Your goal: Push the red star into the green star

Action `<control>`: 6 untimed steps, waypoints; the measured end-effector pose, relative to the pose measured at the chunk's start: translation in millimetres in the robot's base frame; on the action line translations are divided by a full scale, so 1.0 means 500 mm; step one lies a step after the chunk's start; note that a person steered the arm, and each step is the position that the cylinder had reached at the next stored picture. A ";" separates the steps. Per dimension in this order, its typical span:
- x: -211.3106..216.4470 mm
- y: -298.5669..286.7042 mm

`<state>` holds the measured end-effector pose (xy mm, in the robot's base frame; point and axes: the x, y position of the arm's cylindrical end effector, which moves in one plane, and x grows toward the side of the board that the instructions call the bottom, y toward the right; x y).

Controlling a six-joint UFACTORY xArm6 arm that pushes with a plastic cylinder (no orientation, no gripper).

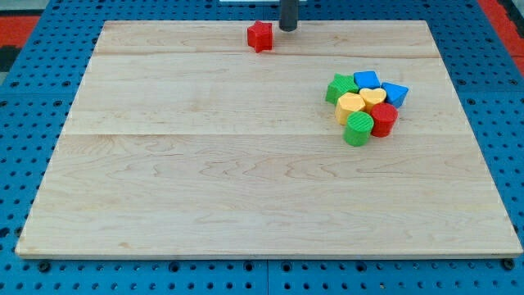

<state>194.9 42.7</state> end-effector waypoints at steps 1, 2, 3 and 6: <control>0.020 -0.106; 0.097 -0.182; 0.153 -0.176; 0.267 0.025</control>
